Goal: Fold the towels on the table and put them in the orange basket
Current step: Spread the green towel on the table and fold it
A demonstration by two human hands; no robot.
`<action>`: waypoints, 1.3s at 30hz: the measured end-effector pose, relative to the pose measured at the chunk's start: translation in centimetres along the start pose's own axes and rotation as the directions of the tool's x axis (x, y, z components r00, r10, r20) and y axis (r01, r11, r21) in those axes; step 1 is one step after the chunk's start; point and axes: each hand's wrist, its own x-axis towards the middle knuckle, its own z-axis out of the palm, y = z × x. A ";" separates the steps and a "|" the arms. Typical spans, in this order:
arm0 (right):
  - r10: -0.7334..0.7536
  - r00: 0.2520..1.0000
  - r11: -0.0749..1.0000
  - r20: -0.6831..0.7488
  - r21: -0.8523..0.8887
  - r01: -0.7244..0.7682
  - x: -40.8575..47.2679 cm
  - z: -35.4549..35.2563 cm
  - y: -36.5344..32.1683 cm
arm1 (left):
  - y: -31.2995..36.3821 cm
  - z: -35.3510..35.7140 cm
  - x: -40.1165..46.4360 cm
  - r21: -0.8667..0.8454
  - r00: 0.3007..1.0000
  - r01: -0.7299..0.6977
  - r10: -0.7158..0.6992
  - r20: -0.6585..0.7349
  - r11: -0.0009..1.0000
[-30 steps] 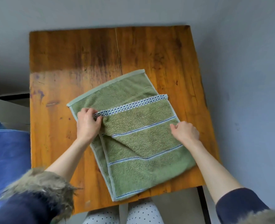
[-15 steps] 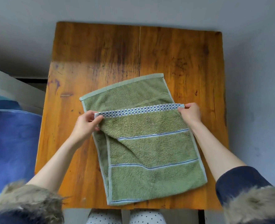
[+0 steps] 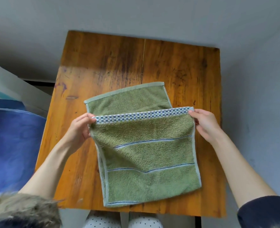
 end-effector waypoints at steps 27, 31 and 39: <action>-0.368 0.929 0.830 -0.038 -0.464 0.310 9.9 9.3 -5.3 | 0.2 -4.4 7.6 0.698 0.837 0.046 0.354 -0.418 0.714; -0.519 0.842 0.551 0.148 -0.695 0.462 10.4 9.7 -5.0 | -0.4 -4.8 8.9 0.862 0.864 -0.002 0.435 -0.254 0.507; -0.533 0.804 0.377 0.264 -0.777 0.505 11.1 10.1 -4.7 | -2.4 -4.0 9.1 0.925 0.848 -0.081 0.513 -0.131 0.371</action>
